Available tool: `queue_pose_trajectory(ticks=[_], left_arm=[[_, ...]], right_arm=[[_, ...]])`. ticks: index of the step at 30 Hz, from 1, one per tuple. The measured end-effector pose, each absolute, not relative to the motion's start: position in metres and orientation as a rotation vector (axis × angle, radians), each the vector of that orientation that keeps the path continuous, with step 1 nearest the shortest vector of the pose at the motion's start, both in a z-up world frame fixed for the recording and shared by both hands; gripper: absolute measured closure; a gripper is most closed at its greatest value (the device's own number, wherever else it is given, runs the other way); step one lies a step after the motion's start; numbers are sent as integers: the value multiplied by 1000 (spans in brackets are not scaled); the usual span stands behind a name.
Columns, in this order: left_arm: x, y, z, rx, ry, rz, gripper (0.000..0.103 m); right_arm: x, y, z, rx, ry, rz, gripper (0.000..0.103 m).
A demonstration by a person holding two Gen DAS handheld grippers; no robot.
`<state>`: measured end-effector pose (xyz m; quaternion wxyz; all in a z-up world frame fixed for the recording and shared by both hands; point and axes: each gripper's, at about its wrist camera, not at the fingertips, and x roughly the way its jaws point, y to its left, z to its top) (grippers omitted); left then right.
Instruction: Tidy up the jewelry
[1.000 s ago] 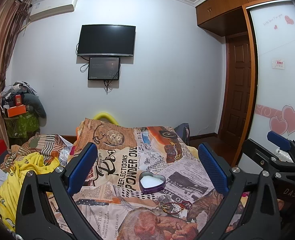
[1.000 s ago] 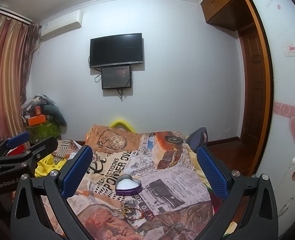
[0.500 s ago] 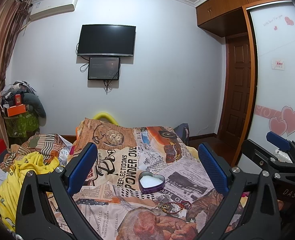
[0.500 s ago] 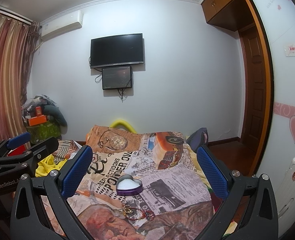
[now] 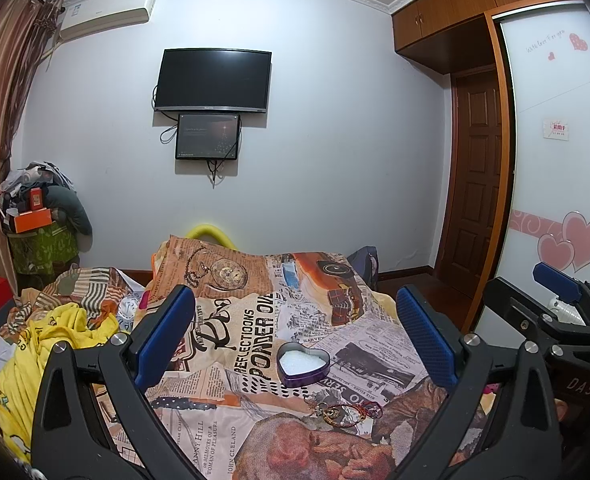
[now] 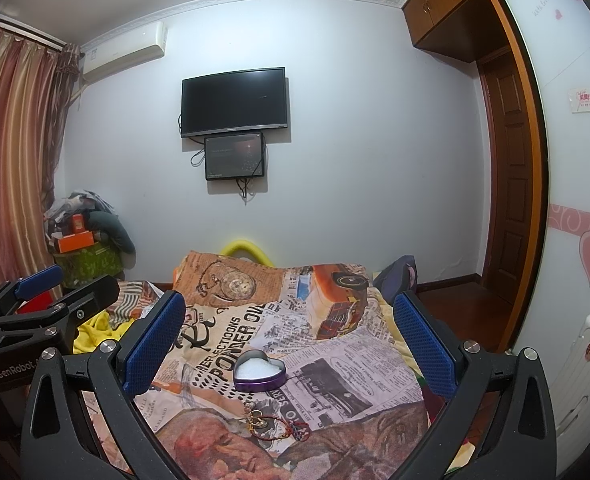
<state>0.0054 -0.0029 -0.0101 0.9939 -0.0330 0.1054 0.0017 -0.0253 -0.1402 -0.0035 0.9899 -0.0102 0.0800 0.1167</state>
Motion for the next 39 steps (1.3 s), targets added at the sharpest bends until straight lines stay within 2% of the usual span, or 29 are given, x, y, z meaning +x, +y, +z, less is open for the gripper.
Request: queue_pose_trajectory(ticks=[25,39], left_arm=[[27,-4,-29,-63,283,0,2],[106,-6,-92,-62,550,-18,2]], right_arm=[[1,-143,-14,6,242,238,0],[53,-162,-76,-39,469,182,0]])
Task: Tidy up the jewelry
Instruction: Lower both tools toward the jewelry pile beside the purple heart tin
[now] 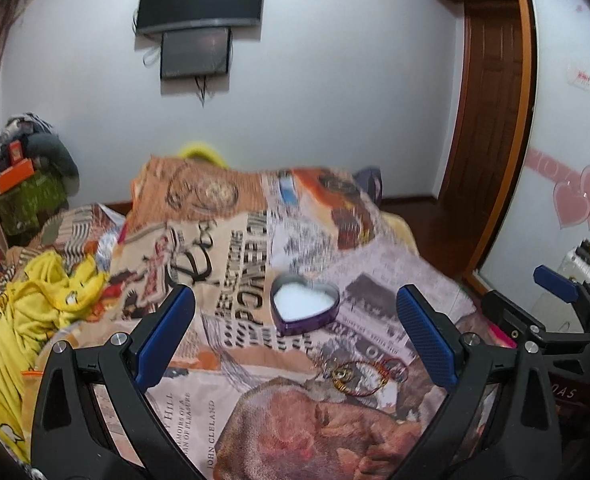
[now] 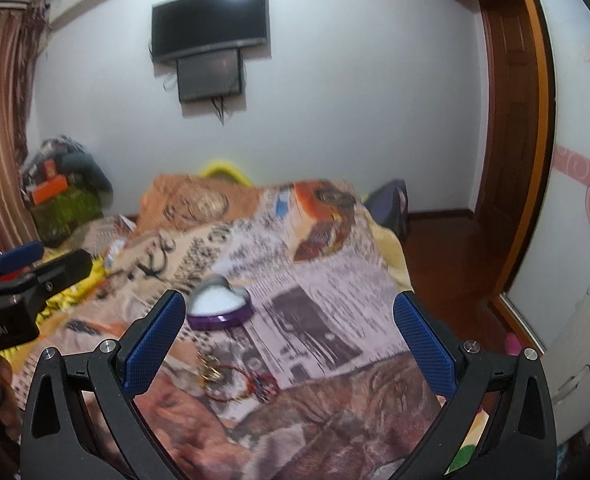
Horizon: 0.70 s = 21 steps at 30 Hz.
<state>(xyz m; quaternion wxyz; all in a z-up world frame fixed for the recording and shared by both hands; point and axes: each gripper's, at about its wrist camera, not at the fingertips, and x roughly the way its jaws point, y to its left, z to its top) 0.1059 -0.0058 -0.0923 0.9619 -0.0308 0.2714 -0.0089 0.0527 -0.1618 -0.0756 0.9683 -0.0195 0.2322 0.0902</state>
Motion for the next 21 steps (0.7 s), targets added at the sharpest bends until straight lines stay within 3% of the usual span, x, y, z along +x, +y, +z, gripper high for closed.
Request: queue_pose_trajectory(ticks=[13,16,21], left_arm=[[166,-12,-178,-35,883,-109,3],[171,-16,-191,-31,934,-133,16],[178,-23,-208,-43,1001,-181,29]], right_arm=[[96,-180,-138,-51,716,192,0],[99,-178,-148,-48,752,217,0],[101,-175,-162,-56,795,272,15]])
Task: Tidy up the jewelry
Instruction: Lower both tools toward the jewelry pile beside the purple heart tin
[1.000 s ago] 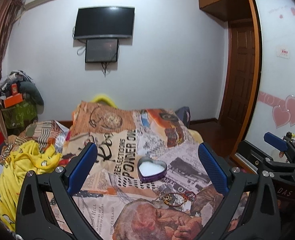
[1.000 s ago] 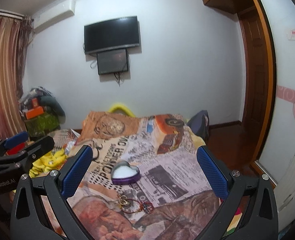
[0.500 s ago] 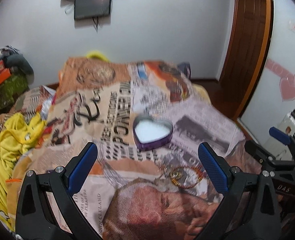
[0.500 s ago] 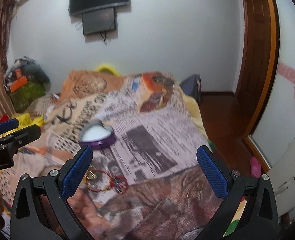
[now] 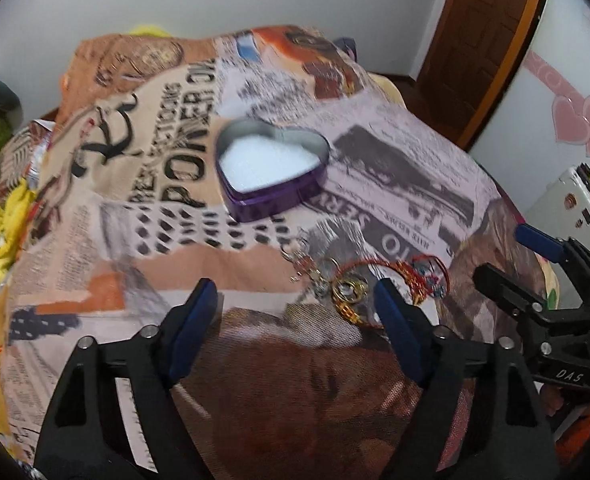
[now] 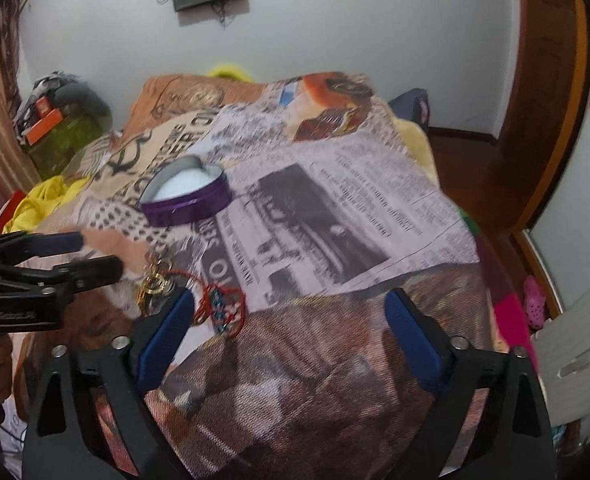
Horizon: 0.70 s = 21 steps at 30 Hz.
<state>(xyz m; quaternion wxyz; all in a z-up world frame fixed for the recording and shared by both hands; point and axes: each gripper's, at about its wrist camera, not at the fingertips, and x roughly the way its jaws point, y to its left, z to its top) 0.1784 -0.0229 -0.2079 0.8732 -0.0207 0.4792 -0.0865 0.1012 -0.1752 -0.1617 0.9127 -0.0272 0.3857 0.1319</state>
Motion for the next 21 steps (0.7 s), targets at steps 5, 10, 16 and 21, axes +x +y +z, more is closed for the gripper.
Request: queue_pose_trajectory(ticks=[5,10,16,21], left_arm=[[181,-28,-216,-34,1030,-213,37],[191,-22,-220,-41,1033,-197,58],[198,-16,-224,-37,1032,-187,68],[202,-13,-227,-54,1028,-196,72]], right_arm=[[103,-170,-166,-59,817,314,28],[105,-168,-169,-55,833,347,42],[109,-162,-175,-50,857,382,58],[110,-154,-177,-56,869,413,66]])
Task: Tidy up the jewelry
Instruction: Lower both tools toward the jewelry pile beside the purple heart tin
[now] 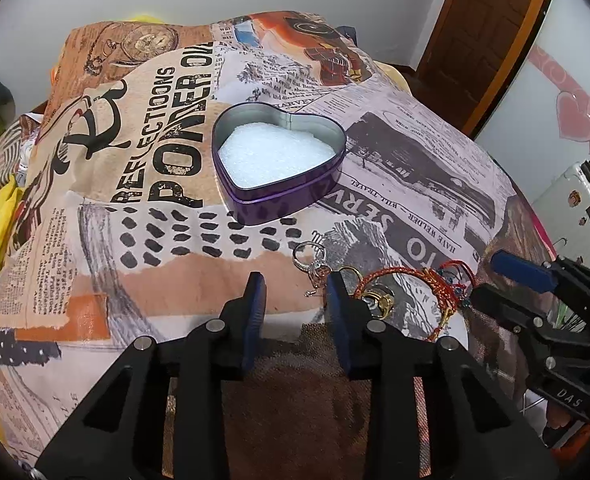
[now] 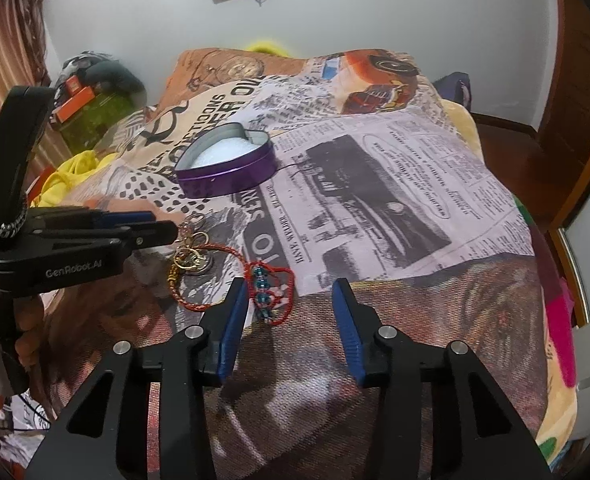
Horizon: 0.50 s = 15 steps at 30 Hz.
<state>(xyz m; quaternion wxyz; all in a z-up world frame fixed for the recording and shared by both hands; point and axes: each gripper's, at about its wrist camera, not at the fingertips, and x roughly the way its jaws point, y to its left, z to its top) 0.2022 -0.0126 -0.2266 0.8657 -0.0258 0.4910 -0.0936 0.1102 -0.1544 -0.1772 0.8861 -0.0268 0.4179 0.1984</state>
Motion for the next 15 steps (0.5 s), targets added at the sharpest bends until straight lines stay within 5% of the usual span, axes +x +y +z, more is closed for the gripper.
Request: queue_pose_trajectory(ticks=[4,15], left_arm=[[208,-13,-231,-60,1033,-203,80],[215,-19,-234,-90,1027,-240,81]], right_arm=[[111,-148,-181,-68,880,432,67],[114,-139,-191,-104,907,450,76]])
